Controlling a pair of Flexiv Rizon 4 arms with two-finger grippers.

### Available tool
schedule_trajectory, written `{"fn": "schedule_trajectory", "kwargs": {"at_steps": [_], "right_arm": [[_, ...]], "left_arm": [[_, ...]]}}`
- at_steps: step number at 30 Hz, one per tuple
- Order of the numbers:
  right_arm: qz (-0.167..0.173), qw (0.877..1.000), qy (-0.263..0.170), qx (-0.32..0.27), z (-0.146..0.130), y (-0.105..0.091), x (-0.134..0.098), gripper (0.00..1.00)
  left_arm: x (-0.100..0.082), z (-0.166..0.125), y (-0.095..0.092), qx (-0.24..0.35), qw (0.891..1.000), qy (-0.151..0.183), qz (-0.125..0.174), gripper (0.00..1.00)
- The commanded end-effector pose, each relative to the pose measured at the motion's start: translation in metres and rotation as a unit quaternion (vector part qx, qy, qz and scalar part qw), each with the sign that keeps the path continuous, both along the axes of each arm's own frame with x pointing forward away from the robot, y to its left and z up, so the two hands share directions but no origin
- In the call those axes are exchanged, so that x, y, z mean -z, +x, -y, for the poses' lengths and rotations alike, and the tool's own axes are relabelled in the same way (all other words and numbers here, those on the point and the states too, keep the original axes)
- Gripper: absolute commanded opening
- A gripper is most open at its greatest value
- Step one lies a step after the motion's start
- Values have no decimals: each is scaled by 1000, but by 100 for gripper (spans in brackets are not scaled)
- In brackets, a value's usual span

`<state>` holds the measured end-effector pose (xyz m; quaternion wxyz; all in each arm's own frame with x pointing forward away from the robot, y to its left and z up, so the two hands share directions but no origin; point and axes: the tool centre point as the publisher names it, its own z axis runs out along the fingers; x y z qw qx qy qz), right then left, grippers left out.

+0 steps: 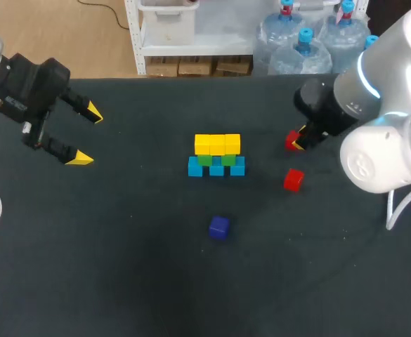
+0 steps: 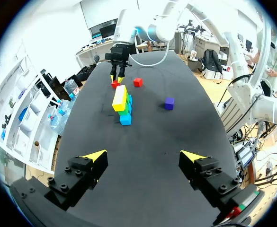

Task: Place the blue cubes, place green cubes on the blue cubes, place the yellow cubes on the green cubes, then place the red cubes on the yellow cubes, and place purple cube on the red cubes.

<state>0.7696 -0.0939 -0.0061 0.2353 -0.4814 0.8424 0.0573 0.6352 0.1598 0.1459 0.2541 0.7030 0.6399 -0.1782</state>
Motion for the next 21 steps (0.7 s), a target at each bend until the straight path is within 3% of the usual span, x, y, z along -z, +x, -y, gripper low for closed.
{"fn": "schedule_trajectory", "kwargs": {"at_steps": [1, 9, 14, 21], "right_arm": [[3, 1000, -3, 4, 1, -5, -4, 0], [15, 1000, -5, -14, 4, -9, -20, 0], [16, 997, 3, -78, 1, -13, -43, 0], [-1, 984, 6, -180, -5, -23, -81, 0]], "left_arm": [[1, -1, 0, 1, 1000, -2, 2, 100], [1, -1, 0, 1, 1000, -2, 2, 100], [1, -1, 0, 1, 1000, -2, 2, 100], [1, -1, 0, 1, 1000, -2, 2, 100]]}}
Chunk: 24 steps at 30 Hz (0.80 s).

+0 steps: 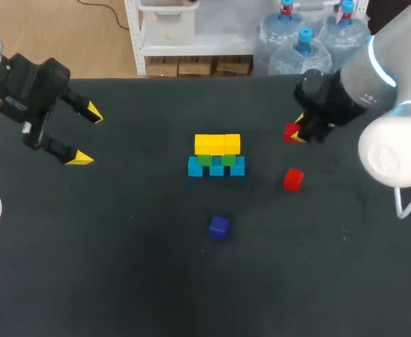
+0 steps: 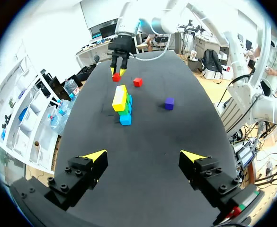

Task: Place the blue cubes, place green cubes on the blue cubes, place the yellow cubes on the green cubes, then place the red cubes on the yellow cubes, and place purple cube on the red cubes.

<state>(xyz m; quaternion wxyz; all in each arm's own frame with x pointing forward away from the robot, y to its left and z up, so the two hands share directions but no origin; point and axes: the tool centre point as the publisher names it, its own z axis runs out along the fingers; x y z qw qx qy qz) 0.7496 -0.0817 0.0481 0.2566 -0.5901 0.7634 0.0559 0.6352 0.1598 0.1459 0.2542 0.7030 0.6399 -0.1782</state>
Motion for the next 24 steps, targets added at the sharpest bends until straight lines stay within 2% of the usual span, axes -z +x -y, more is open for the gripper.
{"fn": "schedule_trajectory", "kwargs": {"at_steps": [1, 6, 10, 14, 24], "right_arm": [[-50, 997, 6, -63, 7, -4, -32, 0], [-44, 993, 0, -106, 1, -7, -61, 0], [-41, 992, -7, -116, -6, -7, -75, 0], [-43, 994, -8, -103, -17, -7, -80, 0], [-15, 996, -2, -87, -62, -11, -81, 0]], "left_arm": [[1, -1, 0, 1, 1000, -2, 2, 100], [1, -1, 0, 1, 1000, -2, 2, 100], [1, -1, 0, 1, 1000, -2, 2, 100], [1, -1, 0, 1, 1000, -2, 2, 100], [1, -1, 0, 1, 1000, -2, 2, 100]]}}
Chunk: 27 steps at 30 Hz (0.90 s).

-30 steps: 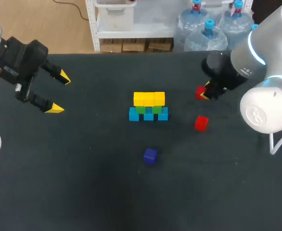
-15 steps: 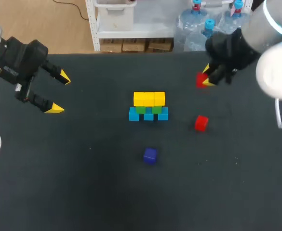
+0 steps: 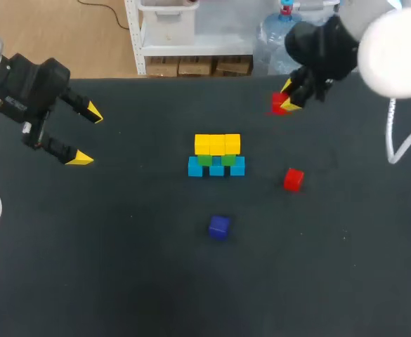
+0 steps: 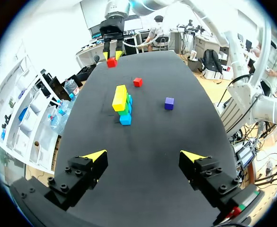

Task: Place the blue cubes, place green cubes on the blue cubes, place the yellow cubes on the green cubes, then place the red cubes on the yellow cubes, and place purple cube on the red cubes.

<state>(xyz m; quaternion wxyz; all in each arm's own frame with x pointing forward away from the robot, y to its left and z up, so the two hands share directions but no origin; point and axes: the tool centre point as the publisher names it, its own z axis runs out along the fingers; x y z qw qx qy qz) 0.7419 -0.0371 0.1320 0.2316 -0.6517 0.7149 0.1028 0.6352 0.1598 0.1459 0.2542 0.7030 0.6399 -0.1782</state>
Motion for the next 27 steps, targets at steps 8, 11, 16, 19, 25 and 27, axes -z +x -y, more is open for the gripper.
{"fn": "schedule_trajectory", "kwargs": {"at_steps": [8, 11, 16, 19, 25, 27], "right_arm": [[29, 999, -5, -15, -56, -20, -2, 0], [31, 999, -18, -32, -70, -28, 1, 0], [22, 999, -17, -37, -86, -37, 9, 0], [14, 999, -13, -29, -94, -38, 12, 0], [12, 1000, -12, -20, -108, -40, 13, 0], [11, 1000, -12, -16, -110, -41, 13, 0]], "left_arm": [[1, -1, 0, 1, 1000, -2, 2, 100], [1, -1, 0, 1, 1000, -2, 2, 100], [1, -1, 0, 1, 1000, -2, 2, 100], [1, -1, 0, 1, 1000, -2, 2, 100], [1, -1, 0, 1, 1000, -2, 2, 100], [1, -1, 0, 1, 1000, -2, 2, 100]]}}
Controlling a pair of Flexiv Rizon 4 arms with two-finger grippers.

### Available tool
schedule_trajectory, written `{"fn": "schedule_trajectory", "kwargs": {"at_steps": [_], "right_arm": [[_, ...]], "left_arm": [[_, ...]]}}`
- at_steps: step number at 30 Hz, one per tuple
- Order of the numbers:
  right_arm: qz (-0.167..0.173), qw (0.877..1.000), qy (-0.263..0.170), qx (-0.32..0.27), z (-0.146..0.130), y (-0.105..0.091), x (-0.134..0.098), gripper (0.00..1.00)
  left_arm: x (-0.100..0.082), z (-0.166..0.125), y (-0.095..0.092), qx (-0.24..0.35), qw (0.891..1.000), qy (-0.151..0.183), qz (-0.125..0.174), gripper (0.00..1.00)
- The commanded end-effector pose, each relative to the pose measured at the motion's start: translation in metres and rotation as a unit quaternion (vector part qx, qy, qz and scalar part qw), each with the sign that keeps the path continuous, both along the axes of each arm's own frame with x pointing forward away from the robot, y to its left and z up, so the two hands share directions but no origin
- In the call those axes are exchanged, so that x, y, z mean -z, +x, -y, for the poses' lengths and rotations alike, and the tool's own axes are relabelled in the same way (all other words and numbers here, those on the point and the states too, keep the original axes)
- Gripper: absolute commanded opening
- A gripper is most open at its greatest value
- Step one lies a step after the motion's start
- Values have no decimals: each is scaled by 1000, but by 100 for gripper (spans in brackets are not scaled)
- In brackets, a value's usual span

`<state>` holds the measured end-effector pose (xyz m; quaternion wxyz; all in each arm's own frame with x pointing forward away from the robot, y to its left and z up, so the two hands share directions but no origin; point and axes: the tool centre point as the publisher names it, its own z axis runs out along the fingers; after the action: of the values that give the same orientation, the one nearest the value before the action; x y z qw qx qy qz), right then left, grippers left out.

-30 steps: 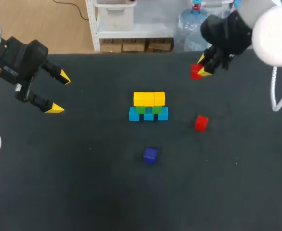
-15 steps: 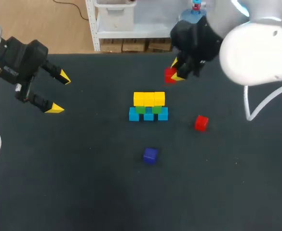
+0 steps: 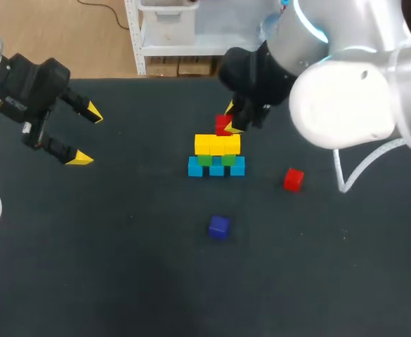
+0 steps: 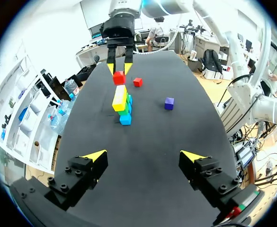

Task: Place the blue cubes, place green cubes on the blue cubes, place the yellow cubes on the green cubes, then place the red cubes on the yellow cubes, and place purple cube on the red cubes.

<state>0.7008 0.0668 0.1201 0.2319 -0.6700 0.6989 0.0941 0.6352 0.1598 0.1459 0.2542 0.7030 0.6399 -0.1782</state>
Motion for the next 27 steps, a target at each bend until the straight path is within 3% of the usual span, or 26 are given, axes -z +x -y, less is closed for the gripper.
{"fn": "schedule_trajectory", "kwargs": {"at_steps": [1, 12, 27], "right_arm": [[-3, 1000, -2, 8, -8, 0, 2, 0], [-25, 1000, 0, 15, -17, -1, 17, 0], [-30, 999, 1, 13, -24, 1, 21, 0]], "left_arm": [[1, -1, 0, 1, 1000, -2, 2, 100], [1, -1, 0, 1, 1000, -2, 2, 100], [1, -1, 0, 1, 1000, -2, 2, 100]]}}
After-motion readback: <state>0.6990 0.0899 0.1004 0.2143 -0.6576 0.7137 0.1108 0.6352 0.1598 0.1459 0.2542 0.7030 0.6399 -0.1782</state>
